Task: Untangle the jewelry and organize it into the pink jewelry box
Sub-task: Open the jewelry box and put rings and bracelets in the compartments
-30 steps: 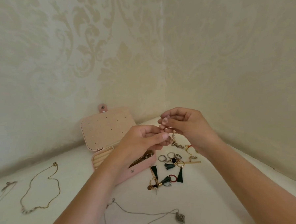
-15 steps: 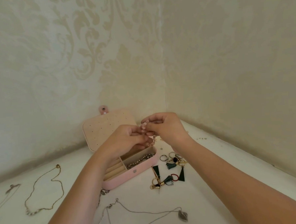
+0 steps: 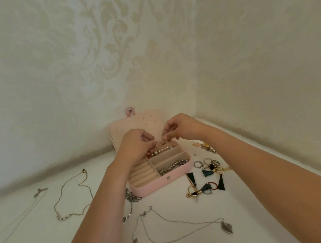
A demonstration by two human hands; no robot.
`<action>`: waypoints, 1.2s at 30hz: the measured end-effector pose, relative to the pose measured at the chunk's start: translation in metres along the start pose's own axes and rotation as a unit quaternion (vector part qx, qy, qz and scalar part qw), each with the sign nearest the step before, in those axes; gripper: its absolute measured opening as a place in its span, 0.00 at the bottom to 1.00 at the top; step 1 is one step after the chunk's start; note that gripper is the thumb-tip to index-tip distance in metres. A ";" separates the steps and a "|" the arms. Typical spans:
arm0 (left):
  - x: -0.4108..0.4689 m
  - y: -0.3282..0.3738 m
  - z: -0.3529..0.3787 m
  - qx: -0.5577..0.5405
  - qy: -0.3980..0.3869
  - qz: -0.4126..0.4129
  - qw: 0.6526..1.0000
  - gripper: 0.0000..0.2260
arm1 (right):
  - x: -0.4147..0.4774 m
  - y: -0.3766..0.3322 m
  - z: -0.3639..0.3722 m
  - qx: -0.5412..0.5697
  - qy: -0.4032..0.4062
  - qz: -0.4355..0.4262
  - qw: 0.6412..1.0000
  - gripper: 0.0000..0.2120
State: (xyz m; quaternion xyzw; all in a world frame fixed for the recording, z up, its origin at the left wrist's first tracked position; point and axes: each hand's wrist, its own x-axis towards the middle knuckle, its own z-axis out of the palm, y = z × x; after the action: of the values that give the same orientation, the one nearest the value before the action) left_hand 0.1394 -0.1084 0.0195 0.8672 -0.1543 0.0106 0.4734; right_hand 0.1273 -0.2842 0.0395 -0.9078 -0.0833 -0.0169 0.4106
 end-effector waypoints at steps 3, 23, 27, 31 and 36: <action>0.001 0.000 0.000 0.086 -0.006 0.026 0.996 0.08 | 0.003 0.005 0.002 -0.053 -0.006 0.001 0.999 0.04; 0.002 -0.003 0.001 0.219 -0.046 0.063 0.973 0.08 | -0.027 0.020 -0.042 -0.107 -0.032 0.091 0.990 0.09; -0.001 0.003 0.007 0.214 0.002 0.095 0.972 0.04 | -0.039 0.032 -0.048 -0.132 -0.007 0.122 0.984 0.08; -0.007 0.013 0.021 0.129 -0.014 0.132 0.983 0.04 | -0.052 0.052 -0.042 -0.157 0.047 0.158 0.974 0.13; -0.015 0.018 0.036 0.170 -0.087 0.150 0.970 0.06 | -0.071 0.065 -0.039 -0.144 0.083 0.173 0.971 0.10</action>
State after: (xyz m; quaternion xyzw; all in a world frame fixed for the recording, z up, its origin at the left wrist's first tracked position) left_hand 0.1157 -0.1438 0.0120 0.8997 -0.3188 0.0325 0.2965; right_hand 0.0700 -0.3655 0.0105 -0.9533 0.1132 -0.0329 0.2781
